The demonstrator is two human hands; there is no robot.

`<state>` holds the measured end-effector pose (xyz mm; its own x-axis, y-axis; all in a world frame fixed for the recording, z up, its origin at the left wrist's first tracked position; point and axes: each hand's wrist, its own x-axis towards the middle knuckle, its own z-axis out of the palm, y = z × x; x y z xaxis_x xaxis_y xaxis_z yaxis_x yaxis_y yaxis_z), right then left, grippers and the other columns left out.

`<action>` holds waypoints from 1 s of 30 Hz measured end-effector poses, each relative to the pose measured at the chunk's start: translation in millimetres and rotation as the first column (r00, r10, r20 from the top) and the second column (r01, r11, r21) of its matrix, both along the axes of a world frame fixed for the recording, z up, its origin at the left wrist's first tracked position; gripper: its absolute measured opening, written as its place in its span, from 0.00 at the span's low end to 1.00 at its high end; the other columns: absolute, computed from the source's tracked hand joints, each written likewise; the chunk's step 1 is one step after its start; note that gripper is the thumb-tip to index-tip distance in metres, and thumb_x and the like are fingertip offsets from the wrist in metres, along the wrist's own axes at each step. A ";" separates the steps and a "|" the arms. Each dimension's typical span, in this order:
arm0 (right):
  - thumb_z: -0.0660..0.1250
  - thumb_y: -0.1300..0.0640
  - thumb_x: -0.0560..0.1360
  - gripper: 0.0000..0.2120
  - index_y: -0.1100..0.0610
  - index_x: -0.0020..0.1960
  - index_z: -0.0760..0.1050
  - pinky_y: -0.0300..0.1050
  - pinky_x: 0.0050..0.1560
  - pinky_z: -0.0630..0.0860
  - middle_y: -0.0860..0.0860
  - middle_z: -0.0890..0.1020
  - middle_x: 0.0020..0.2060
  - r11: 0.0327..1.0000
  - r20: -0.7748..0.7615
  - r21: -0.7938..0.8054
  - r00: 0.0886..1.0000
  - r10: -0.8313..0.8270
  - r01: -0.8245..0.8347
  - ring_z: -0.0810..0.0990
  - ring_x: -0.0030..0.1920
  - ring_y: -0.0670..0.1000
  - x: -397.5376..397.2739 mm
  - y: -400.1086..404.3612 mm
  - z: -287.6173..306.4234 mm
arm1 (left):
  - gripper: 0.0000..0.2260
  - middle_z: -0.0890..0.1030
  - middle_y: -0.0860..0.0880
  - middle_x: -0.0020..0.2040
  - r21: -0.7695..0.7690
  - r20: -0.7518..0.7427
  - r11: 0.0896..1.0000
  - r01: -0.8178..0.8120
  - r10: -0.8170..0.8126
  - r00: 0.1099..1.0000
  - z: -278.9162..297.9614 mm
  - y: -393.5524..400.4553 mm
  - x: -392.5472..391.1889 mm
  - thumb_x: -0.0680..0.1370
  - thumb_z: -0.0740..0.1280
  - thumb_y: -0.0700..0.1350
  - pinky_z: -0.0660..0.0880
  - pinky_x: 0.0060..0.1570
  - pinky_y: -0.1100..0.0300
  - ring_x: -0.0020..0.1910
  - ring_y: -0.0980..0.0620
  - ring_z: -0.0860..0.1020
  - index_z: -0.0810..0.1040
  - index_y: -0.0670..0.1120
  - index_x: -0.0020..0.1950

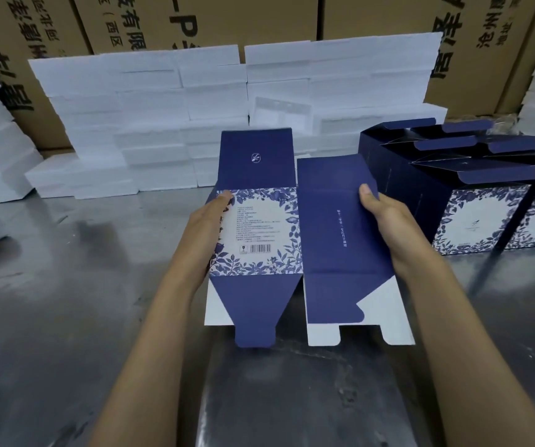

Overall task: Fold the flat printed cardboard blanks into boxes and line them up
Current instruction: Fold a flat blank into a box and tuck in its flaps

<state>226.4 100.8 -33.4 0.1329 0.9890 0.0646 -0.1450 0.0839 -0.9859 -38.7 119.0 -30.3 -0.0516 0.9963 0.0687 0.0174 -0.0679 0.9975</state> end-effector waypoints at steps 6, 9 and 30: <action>0.67 0.37 0.78 0.15 0.45 0.50 0.87 0.44 0.38 0.83 0.51 0.88 0.49 0.992 0.002 -0.052 0.994 0.114 -0.113 0.88 0.48 0.53 -0.2 -1.0 1.8 | 0.16 0.87 0.52 0.46 0.101 -0.032 0.991 -0.088 0.091 0.995 -3.2 -3.0 -2.5 0.84 0.58 0.55 0.81 0.49 0.51 0.45 0.51 0.86 0.83 0.51 0.50; 0.67 0.45 0.80 0.13 0.50 0.54 0.86 0.52 0.51 0.83 0.55 0.87 0.55 0.977 -0.008 -0.048 0.979 0.206 -0.206 0.87 0.54 0.57 1.1 -1.1 -0.7 | 0.15 0.87 0.49 0.48 0.127 0.047 0.971 -0.202 0.197 0.979 -0.3 -0.8 -5.9 0.84 0.58 0.55 0.80 0.54 0.47 0.50 0.46 0.85 0.81 0.51 0.48; 0.67 0.46 0.81 0.20 0.46 0.71 0.74 0.49 0.52 0.80 0.50 0.82 0.64 0.944 0.083 0.201 0.964 0.251 -0.263 0.82 0.62 0.54 -23.5 -7.3 11.4 | 0.29 0.70 0.68 0.71 0.454 -0.127 0.872 0.181 -0.138 0.982 22.5 -29.2 19.5 0.78 0.71 0.45 0.68 0.68 0.69 0.72 0.68 0.66 0.66 0.62 0.76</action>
